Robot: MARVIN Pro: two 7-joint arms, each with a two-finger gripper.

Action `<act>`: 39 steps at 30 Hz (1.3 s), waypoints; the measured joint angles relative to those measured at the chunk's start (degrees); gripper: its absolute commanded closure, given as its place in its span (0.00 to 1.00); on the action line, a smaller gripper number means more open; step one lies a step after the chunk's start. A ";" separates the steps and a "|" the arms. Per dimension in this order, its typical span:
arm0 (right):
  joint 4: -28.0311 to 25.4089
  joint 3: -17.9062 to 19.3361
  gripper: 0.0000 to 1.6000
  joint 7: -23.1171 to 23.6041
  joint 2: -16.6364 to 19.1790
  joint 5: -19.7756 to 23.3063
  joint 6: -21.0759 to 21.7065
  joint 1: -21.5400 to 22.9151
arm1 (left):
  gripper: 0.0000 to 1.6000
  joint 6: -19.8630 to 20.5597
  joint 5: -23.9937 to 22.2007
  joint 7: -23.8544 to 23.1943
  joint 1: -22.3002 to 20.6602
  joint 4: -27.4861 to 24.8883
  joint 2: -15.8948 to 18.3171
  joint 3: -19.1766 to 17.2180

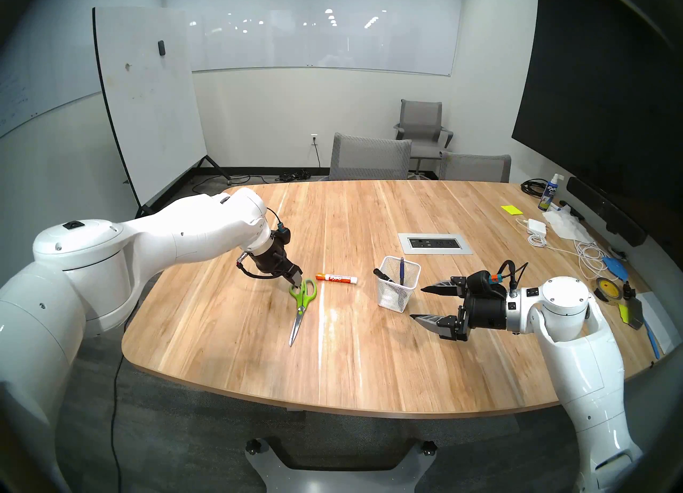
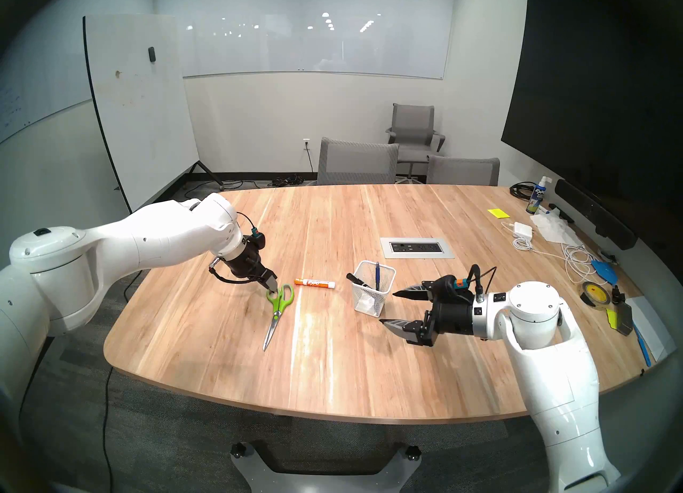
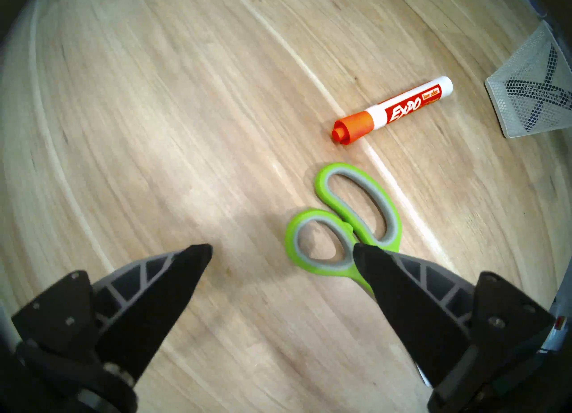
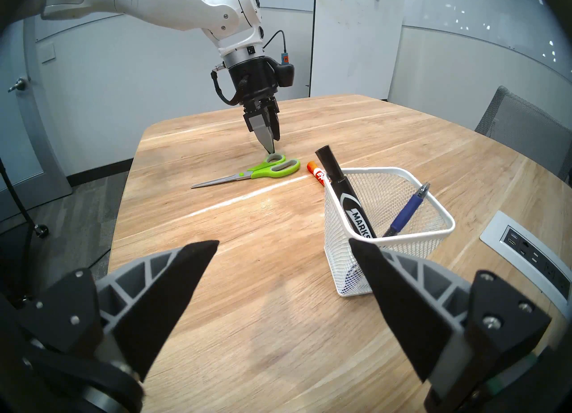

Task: Place the pen, the marker, and the scissors into the pen holder

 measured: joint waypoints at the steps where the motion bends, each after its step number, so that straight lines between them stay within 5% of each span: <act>1: 0.00 0.00 0.00 0.00 0.00 0.00 0.00 0.00 | 0.00 -0.11 0.08 -0.22 0.00 0.63 -0.22 -0.01; 39: 0.00 0.07 0.00 0.08 -0.08 -0.11 0.01 0.01 | 0.00 -2.76 5.03 -9.99 0.46 17.46 -9.65 3.39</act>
